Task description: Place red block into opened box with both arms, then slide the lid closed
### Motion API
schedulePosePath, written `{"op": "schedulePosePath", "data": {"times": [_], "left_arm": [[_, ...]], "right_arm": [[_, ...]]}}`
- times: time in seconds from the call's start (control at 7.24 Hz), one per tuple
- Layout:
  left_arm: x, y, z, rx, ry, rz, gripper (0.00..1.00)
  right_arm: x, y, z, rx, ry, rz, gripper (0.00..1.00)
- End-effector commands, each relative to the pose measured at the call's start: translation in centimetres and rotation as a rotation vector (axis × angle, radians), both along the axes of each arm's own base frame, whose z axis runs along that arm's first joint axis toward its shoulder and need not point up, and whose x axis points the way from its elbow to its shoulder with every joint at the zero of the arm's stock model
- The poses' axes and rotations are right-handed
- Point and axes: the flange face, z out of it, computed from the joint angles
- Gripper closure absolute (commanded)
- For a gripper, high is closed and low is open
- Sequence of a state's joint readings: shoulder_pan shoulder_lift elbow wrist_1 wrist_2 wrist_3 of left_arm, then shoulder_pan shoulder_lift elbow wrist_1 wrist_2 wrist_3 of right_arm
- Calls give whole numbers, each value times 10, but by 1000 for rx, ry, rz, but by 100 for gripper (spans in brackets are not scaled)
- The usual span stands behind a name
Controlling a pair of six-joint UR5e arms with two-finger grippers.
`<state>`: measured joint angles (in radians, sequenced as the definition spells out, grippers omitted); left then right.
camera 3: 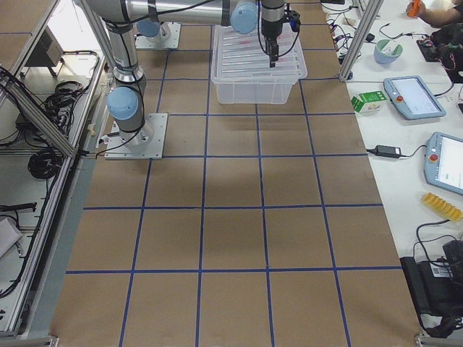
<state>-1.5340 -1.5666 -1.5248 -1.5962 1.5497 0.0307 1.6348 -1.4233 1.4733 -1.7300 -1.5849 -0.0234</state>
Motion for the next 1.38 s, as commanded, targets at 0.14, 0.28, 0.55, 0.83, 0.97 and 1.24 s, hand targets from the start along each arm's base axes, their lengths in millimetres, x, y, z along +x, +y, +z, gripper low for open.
{"op": "schedulePosePath", "data": {"times": [0.14,0.28,0.55,0.83,0.97,1.24], "left_arm": [[0,3,4,-7,0,-2,0],[2,-2,2,-10,-15,-1,0],[2,4,8,-22,-22,1,0],[1,6,11,-25,-22,-1,0],[2,9,14,-26,-25,1,0],[1,3,6,-13,-26,10,0]], "right_arm": [[13,26,24,-20,-5,-12,0],[11,38,26,38,-1,-18,0],[12,38,31,34,-2,-20,0],[12,37,31,35,-2,-18,0],[11,37,31,32,-1,-20,0],[11,37,31,32,-1,-21,0]]}}
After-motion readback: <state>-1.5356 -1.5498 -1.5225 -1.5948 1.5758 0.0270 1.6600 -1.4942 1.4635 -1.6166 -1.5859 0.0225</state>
